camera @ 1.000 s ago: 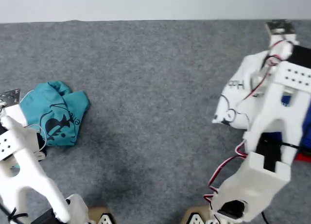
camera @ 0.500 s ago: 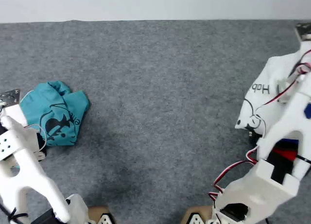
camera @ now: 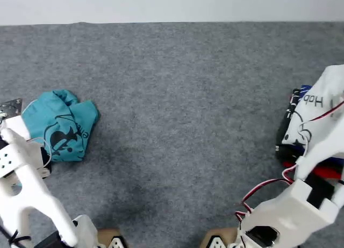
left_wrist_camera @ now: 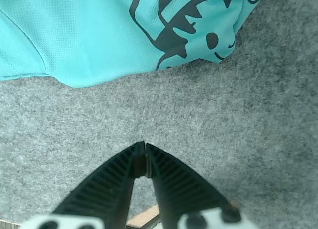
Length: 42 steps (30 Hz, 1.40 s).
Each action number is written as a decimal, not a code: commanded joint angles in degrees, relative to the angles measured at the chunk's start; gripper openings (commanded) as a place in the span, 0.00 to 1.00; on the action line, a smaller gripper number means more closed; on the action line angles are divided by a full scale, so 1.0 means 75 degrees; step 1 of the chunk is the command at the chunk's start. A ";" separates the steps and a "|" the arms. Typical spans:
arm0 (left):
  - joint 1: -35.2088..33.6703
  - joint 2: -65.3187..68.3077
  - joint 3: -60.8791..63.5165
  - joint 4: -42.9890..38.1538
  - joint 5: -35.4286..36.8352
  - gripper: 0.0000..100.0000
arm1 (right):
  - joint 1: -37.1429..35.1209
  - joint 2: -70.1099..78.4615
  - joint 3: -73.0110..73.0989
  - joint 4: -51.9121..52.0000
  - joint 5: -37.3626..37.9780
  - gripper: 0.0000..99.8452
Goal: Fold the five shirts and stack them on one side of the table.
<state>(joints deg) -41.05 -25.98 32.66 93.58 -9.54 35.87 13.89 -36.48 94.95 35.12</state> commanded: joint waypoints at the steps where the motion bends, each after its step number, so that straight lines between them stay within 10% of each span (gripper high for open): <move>1: 0.0035 -0.0270 -0.0217 0.0059 -0.0047 0.01 | 0.0158 0.0053 -0.0270 -0.0275 0.0094 0.01; 12: 0.0035 -0.0234 -0.0205 0.0047 -0.0047 0.01 | 0.0580 0.1541 -0.0281 -0.1541 0.0082 0.02; 20: 0.0035 -0.0234 -0.0205 0.0047 -0.0047 0.01 | 0.0803 0.1319 -0.0281 -0.1741 0.0023 0.31; 42: 0.0035 -0.0223 -0.0205 0.0047 -0.0047 0.01 | -0.1108 0.1952 -0.0246 0.0498 0.0000 0.16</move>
<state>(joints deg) -41.05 -25.98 32.66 93.58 -9.54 30.15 25.58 -36.48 96.18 35.30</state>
